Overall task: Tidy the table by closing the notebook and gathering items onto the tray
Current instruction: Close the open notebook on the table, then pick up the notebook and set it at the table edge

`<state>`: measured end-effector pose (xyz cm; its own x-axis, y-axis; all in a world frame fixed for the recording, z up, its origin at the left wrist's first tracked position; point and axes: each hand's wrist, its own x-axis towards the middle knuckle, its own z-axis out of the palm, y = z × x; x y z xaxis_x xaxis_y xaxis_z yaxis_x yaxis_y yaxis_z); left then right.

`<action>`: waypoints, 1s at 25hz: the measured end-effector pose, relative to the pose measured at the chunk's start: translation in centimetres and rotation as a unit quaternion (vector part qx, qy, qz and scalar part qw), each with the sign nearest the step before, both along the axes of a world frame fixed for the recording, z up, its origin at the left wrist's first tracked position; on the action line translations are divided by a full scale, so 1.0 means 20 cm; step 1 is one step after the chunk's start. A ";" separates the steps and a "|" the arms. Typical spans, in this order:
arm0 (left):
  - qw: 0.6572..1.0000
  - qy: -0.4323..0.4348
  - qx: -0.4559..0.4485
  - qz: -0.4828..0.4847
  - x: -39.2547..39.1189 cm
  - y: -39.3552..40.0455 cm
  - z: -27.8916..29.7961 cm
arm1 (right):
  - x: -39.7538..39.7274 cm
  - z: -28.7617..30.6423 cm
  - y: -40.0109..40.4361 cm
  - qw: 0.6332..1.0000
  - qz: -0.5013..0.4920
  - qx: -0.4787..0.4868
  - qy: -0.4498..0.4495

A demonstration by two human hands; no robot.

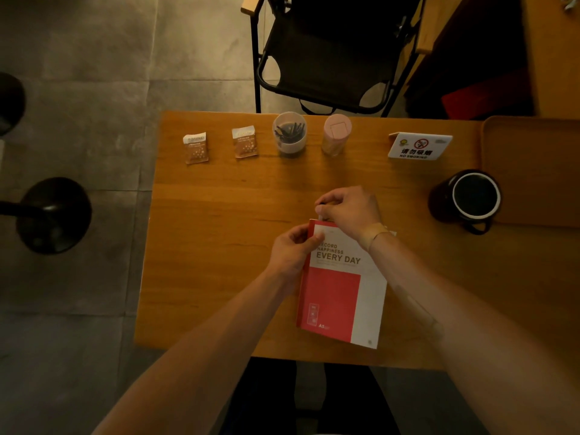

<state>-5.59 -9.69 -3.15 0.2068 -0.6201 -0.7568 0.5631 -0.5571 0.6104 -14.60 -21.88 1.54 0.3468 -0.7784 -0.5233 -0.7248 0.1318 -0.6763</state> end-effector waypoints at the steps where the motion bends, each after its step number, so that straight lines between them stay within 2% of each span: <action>1: 1.000 -0.001 -0.002 0.004 0.00 0.00 0.00 | 0.01 0.00 0.01 1.000 -0.005 -0.004 -0.001; 5: 1.000 0.006 -0.010 0.017 0.03 -0.01 0.02 | -0.01 0.02 0.02 0.999 -0.025 0.000 -0.029; 15: 1.000 -0.002 -0.011 0.019 0.02 0.02 0.03 | -0.04 0.02 0.03 0.999 0.051 0.008 -0.010; 16: 1.000 -0.008 -0.010 0.017 0.02 0.02 0.03 | -0.05 0.01 0.04 0.997 0.071 -0.019 0.009; 19: 0.999 -0.031 -0.010 0.008 0.01 0.03 0.04 | -0.13 -0.01 0.12 0.973 0.112 -0.142 0.142; 21: 0.999 -0.046 -0.010 0.000 0.01 0.04 0.07 | -0.21 -0.02 0.18 0.979 0.045 -0.124 0.158; 22: 0.999 -0.048 -0.008 0.002 0.00 0.05 0.08 | -0.25 -0.02 0.21 0.988 -0.006 -0.080 0.129; 23: 0.999 -0.047 -0.007 0.007 0.00 0.06 0.10 | -0.29 -0.01 0.24 0.995 -0.065 -0.022 0.075; 25: 0.999 -0.046 -0.009 0.016 0.00 0.08 0.15 | -0.37 0.01 0.28 0.978 -0.174 0.092 -0.061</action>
